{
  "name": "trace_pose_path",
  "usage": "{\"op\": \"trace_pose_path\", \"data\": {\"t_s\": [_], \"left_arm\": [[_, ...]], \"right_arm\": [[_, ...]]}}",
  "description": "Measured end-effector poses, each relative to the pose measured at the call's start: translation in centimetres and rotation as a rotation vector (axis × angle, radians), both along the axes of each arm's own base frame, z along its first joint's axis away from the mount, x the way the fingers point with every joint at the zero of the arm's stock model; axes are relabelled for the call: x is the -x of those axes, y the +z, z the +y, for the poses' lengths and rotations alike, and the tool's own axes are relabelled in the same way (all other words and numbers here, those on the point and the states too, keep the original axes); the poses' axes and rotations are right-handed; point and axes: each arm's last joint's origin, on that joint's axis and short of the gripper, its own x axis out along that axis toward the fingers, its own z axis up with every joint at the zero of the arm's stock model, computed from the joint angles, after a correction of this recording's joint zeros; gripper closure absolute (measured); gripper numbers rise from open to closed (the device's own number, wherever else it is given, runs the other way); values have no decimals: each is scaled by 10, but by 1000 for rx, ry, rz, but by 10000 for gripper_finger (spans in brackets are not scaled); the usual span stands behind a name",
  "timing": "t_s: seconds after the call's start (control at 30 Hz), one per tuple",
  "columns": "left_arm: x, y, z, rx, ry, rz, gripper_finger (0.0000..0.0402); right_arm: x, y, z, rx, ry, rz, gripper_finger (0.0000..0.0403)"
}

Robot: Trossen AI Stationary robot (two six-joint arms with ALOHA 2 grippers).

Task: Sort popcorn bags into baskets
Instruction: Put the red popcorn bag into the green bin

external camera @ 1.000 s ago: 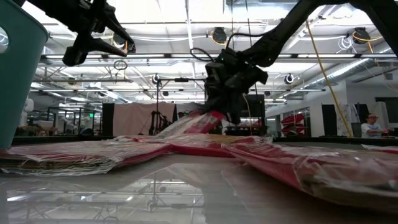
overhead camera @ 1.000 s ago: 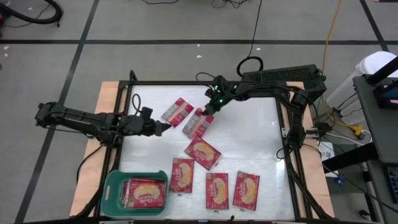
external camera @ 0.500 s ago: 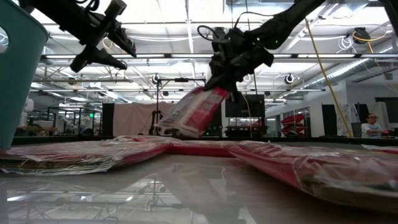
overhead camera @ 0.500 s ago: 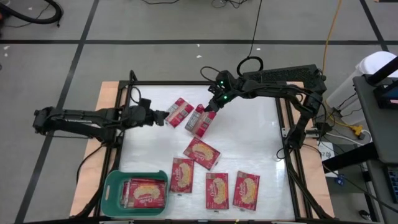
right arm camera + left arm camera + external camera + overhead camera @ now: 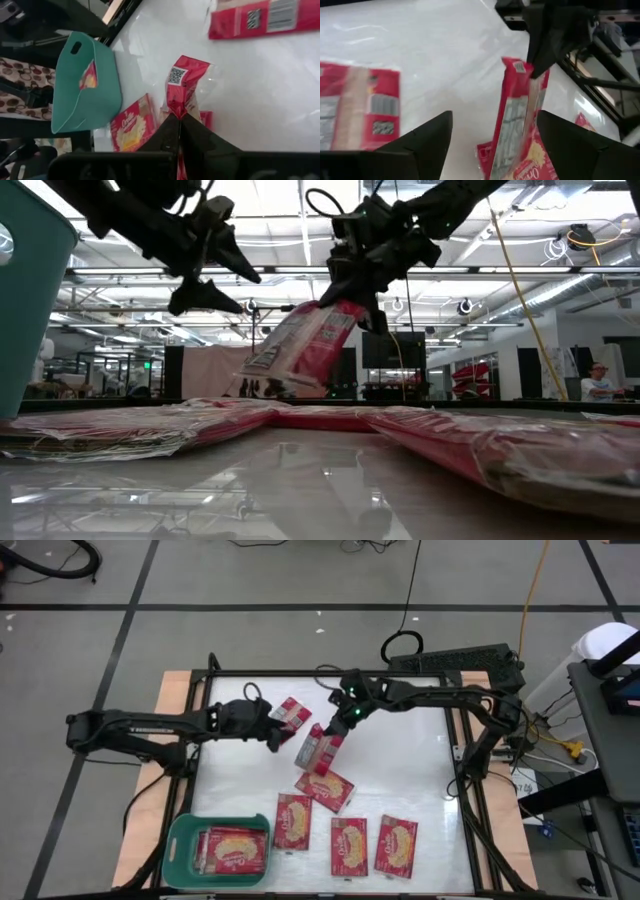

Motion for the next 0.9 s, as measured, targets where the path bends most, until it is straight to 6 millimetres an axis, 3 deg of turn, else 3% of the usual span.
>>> {"op": "trace_pose_path", "data": {"t_s": [0.27,0.47,0.6,0.67,0.9], "left_arm": [[0,7,1,-33,-211,-61,137],[2,10,-2,-84,-344,-83,104],[-1,-4,-3,-72,-391,-38,96],[-1,-14,-3,-51,-395,1,100],[-17,-17,-5,-12,-475,-120,143]], "right_arm": [[-8,12,30,-21,-54,-4,403],[-12,18,44,-6,-106,-16,403],[-16,23,53,30,-121,-65,403],[-19,26,57,41,-133,-97,403],[-27,36,67,96,-194,-221,403]]}}
